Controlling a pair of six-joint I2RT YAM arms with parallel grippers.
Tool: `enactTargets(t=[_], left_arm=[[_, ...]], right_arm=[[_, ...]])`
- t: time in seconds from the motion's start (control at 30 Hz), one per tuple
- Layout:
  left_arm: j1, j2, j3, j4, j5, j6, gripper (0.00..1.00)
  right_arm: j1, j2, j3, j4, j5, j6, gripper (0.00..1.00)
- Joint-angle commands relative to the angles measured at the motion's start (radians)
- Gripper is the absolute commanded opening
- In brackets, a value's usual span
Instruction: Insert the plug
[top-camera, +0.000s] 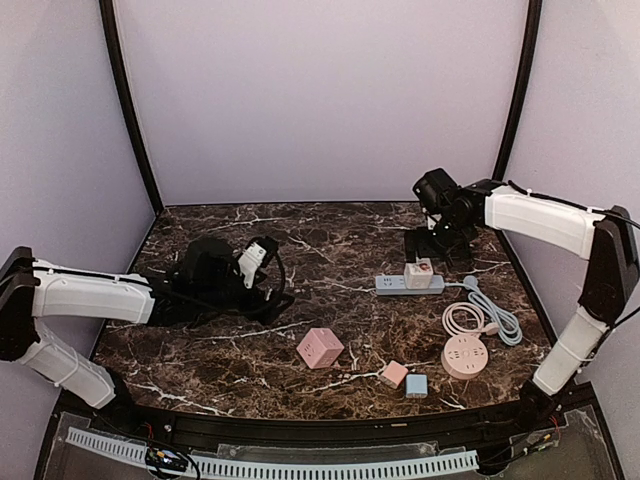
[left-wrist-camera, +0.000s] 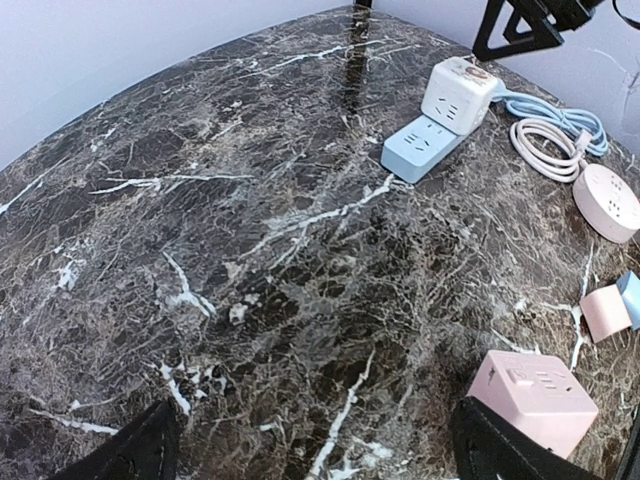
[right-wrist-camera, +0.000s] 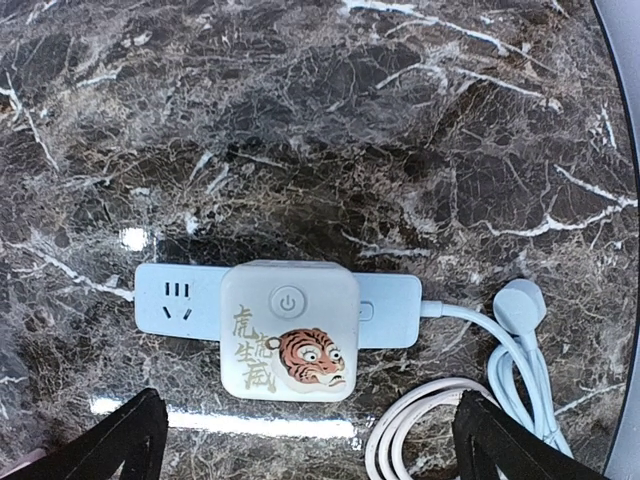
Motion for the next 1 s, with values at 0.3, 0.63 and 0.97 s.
enactTargets(t=[0.3, 0.63, 0.97], left_arm=[[-0.127, -0.066, 0.006, -0.181, -0.098, -0.063, 0.95], [-0.248, 0.032, 0.039, -0.187, -0.136, -0.168, 0.94], [-0.328, 0.023, 0.003, -0.177, -0.105, -0.197, 0.96]], right_arm=[[0.013, -0.178, -0.091, 0.153, -0.059, -0.071, 0.99], [0.015, -0.362, -0.233, 0.196, -0.115, -0.074, 0.99], [0.016, -0.402, -0.302, 0.214, -0.149, -0.062, 0.99]])
